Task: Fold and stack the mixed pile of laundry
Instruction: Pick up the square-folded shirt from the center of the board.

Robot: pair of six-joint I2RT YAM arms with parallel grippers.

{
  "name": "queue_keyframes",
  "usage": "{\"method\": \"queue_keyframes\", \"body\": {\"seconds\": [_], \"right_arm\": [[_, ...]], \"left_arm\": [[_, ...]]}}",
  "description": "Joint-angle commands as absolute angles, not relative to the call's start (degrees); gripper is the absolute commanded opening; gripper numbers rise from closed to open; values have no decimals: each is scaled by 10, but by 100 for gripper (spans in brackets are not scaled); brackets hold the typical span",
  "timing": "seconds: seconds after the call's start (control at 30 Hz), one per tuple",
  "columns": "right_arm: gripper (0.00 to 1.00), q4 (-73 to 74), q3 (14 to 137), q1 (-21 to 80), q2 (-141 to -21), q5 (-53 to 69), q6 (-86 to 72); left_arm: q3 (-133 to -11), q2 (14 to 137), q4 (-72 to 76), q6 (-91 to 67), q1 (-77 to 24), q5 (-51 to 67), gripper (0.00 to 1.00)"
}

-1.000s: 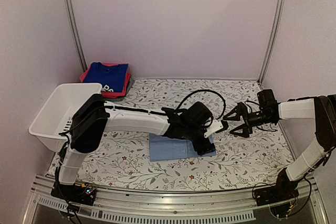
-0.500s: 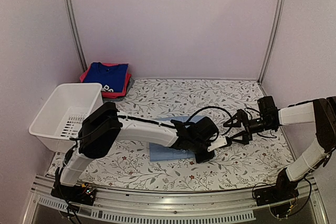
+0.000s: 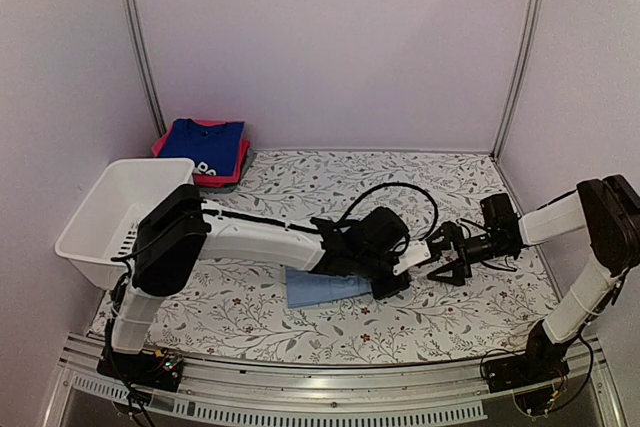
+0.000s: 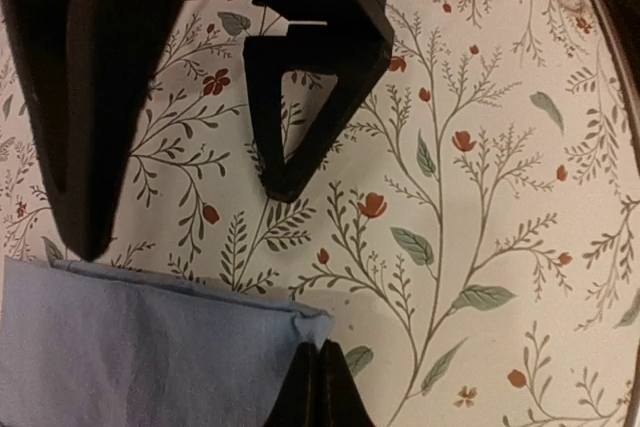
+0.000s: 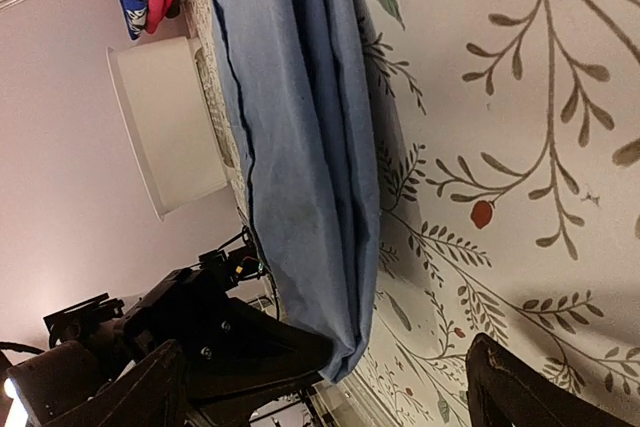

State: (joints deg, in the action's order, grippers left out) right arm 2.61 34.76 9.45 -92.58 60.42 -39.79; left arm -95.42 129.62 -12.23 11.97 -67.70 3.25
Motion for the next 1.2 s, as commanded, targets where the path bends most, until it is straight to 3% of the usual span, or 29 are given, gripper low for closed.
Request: {"method": "queue_keyframes", "body": {"seconds": [0.0, 0.3, 0.7, 0.9, 1.17], "right_arm": [[96, -42, 349, 133, -964, 620, -449], [94, -137, 383, 185, -1027, 610, -547], [69, -185, 457, 197, -1146, 609, -601], [51, -195, 493, 199, -1184, 602, -613], [46, -193, 528, 213, -1219, 593, -621]], "left_arm": [[-943, 1256, -85, 108, -662, 53, 0], [-927, 1239, -76, 112, -663, 73, 0], [-912, 1216, -70, 119, -661, 113, 0], [-897, 1207, -71, 124, -661, 132, 0], [-892, 1203, -74, 129, -661, 148, 0]]}}
